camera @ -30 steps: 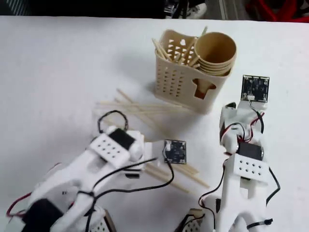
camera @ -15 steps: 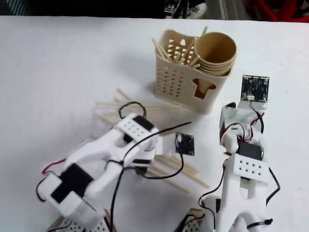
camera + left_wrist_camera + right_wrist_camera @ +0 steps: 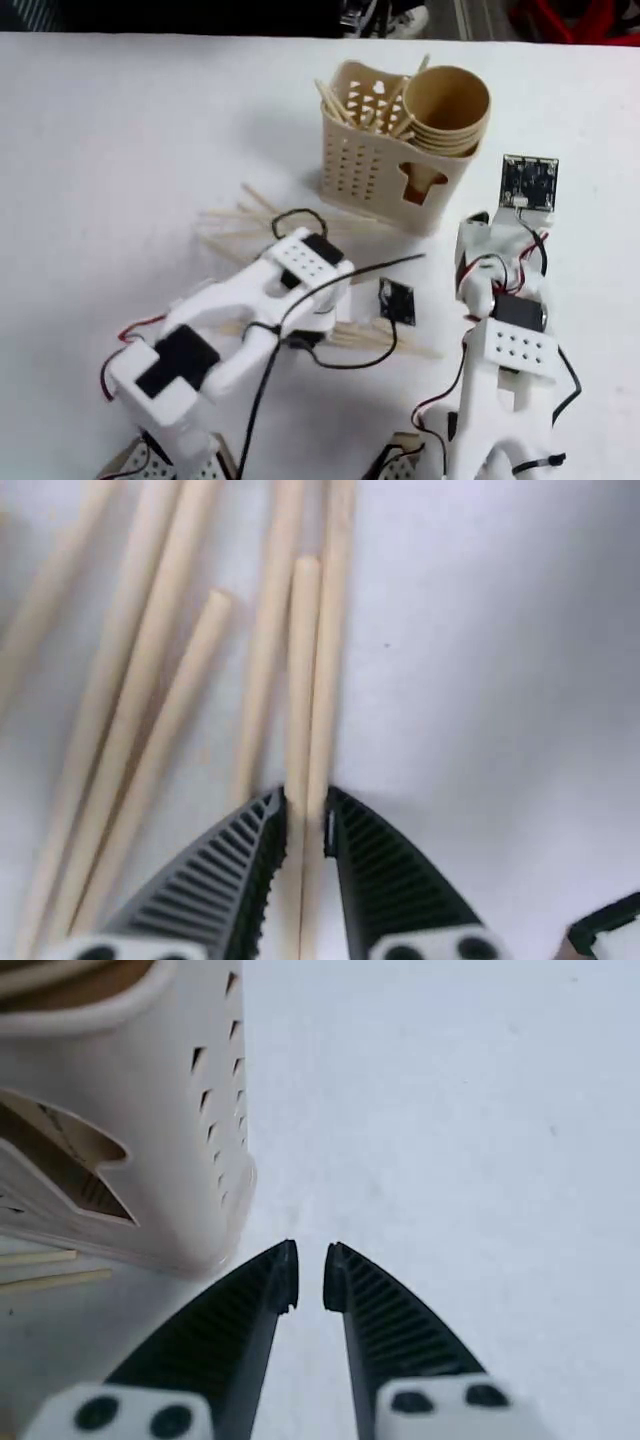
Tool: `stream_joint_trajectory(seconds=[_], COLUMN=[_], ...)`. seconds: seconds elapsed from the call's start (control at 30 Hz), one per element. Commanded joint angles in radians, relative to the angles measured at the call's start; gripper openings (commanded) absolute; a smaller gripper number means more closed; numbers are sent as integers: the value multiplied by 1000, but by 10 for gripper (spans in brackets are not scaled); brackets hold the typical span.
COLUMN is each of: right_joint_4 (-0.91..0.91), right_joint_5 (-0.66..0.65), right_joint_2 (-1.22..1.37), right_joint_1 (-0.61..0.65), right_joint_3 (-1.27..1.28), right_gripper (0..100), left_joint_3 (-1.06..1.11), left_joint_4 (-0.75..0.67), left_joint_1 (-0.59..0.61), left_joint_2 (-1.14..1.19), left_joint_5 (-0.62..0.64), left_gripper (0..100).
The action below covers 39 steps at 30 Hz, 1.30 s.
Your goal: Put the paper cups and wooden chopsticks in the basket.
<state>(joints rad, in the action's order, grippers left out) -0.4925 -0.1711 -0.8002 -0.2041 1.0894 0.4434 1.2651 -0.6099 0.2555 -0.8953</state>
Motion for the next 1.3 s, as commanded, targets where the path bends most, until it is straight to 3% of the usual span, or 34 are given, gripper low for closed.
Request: stream_joint_trajectory(seconds=[0.0,0.23,0.4,0.6,0.97,1.1,1.27], right_joint_4=[12,12,12,12,10,10,10], right_joint_5=[9,9,9,9,11,11,11], right_joint_2=[-27,-27,-27,-27,-31,-31,-30], right_joint_1=[-8,-8,-10,-10,-22,-25,-24], right_joint_3=[-5,-5,-5,-5,-3,-3,-3], right_gripper=[57,57,57,57,57,57,57], left_joint_3=[34,221,298,279,-41,-207,-397], left_joint_4=[55,66,152,250,390,407,319], left_joint_1=[-10,-4,2,134,374,390,326], left_joint_2=[-1,-266,-473,-625,-776,-780,-776], left_joint_5=[29,31,32,21,31,61,229], left_gripper=[23,23,23,23,24,24,24])
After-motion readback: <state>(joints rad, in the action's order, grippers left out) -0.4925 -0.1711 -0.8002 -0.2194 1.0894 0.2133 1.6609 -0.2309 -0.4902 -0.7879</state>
